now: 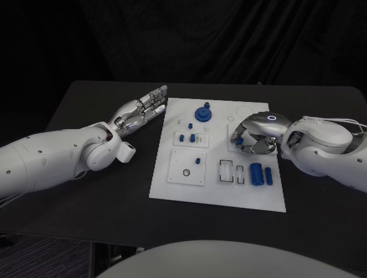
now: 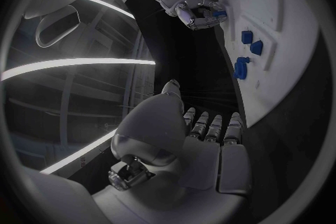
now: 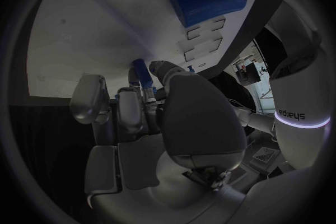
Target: Assemble the parts on the task board
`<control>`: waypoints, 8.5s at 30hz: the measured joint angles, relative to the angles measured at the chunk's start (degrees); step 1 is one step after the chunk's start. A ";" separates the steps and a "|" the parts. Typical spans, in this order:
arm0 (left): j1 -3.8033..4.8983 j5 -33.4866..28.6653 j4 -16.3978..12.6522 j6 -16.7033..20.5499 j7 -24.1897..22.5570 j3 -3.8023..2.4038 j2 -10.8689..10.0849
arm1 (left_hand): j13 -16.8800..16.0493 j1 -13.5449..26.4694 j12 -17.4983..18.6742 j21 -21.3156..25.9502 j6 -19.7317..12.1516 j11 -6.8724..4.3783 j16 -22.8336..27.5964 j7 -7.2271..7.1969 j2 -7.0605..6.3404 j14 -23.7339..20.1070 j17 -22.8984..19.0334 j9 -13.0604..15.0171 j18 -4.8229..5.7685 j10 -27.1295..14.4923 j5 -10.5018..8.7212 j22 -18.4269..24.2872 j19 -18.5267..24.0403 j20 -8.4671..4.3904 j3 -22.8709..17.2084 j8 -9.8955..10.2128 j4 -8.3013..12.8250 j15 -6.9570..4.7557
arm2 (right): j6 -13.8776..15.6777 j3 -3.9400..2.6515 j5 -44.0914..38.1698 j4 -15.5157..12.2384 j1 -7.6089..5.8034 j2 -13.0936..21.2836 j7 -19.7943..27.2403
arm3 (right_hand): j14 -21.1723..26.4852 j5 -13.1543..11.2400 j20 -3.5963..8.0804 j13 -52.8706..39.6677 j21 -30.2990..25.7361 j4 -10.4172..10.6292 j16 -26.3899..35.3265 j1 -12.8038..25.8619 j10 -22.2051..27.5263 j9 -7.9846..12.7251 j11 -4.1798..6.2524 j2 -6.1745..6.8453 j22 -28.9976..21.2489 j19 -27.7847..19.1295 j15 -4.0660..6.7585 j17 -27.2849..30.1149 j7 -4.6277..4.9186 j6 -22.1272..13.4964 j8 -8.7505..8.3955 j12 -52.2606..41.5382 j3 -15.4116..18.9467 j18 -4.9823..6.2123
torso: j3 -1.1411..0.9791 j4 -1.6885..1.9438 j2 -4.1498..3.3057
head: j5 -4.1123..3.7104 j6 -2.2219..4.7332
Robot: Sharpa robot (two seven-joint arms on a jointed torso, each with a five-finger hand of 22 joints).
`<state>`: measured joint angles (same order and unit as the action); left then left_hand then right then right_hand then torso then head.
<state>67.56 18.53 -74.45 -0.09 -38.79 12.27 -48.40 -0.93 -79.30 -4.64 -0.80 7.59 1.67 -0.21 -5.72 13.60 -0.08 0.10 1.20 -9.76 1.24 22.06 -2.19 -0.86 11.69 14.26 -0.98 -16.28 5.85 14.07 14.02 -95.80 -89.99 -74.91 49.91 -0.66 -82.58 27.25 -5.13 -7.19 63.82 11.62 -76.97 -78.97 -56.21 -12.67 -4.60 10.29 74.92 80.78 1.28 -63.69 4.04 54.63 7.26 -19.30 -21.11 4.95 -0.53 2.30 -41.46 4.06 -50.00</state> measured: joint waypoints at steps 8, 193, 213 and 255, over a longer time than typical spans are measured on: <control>-0.16 0.00 0.01 -0.25 0.00 0.00 0.00 | 0.00 0.00 0.00 0.00 1.04 0.23 0.00 1.04 0.00 0.00 -0.02 0.16 0.01 0.23 0.00 0.01 -0.21 0.20 0.00 -0.22 0.00 0.00 | 0.13 0.00 -0.10 -0.07 0.03 0.14 -0.03 | 0.00 0.00 0.21 -0.22 0.00 0.32 0.23 0.20 0.00 -0.25 0.00 0.20 -0.01 -0.21 0.00 0.14 -0.21 -0.21 -0.24 0.00 0.00 0.00 | 0.01 0.00 -0.01 | -0.06 0.00; -0.71 -0.01 1.54 -1.66 -0.03 -0.01 1.96 | -0.20 -0.92 -1.34 -0.42 6.34 0.38 0.00 7.77 1.07 0.10 0.00 0.71 0.01 0.60 1.86 -0.96 -0.92 0.91 -0.32 -2.12 0.00 0.50 | -6.55 0.18 -12.73 -5.71 1.82 -15.60 0.14 | 0.37 -0.06 1.23 -4.51 -0.44 -5.39 1.33 -2.22 -3.08 -12.08 1.63 -1.90 0.01 -0.62 1.17 1.29 1.96 2.15 7.20 -3.33 -0.77 0.00 | 0.13 0.20 -0.06 | 1.41 0.00; -0.80 -0.01 1.72 -1.98 -0.03 -0.01 2.04 | -0.36 -1.13 -2.02 -0.42 6.55 1.24 0.00 7.98 1.28 0.10 -0.05 0.75 0.00 1.03 2.09 -0.96 -0.92 0.91 -0.32 -2.12 0.01 0.50 | -6.82 0.17 -12.76 -5.58 1.91 -15.43 -0.03 | 1.37 -0.06 1.16 -4.67 -2.26 -5.62 2.44 -1.92 -2.20 -11.67 1.43 -1.60 0.00 -1.57 0.91 2.93 1.95 1.74 5.89 -2.71 -1.35 -0.01 | 0.07 0.16 -0.07 | 1.54 0.00; -0.90 -0.01 1.71 -2.38 -0.04 -0.01 1.83 | -0.39 -1.60 -2.23 -0.42 7.72 1.41 0.00 9.14 1.29 0.10 0.00 0.92 0.01 1.21 2.54 -0.95 -0.92 0.91 -0.79 -2.35 0.16 0.50 | -4.91 0.17 -12.36 -6.01 2.02 -13.24 0.13 | 3.69 -0.05 0.01 -5.75 -6.90 -1.93 4.41 3.10 6.43 -4.02 0.00 1.40 -0.02 -3.49 -0.27 5.71 -1.20 -7.84 -3.44 0.22 -0.66 0.76 | 0.09 0.14 -0.07 | 1.83 0.00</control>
<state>66.66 18.51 -72.74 -2.47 -38.83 12.26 -46.57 -1.32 -80.90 -6.87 -1.22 15.31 3.08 -0.21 3.42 14.90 0.02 0.10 2.12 -9.75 2.45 24.60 -3.14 -1.78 12.60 13.47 -3.33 -16.12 6.35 9.16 14.19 -108.16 -96.01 -72.89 36.67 -0.53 -78.88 27.20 -5.12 -12.94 56.92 9.69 -72.56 -75.87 -49.78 -16.69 -4.60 11.68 74.90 77.29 1.01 -57.98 2.84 46.79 3.82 -19.08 -21.77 5.71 -0.44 2.44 -41.52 5.90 -50.00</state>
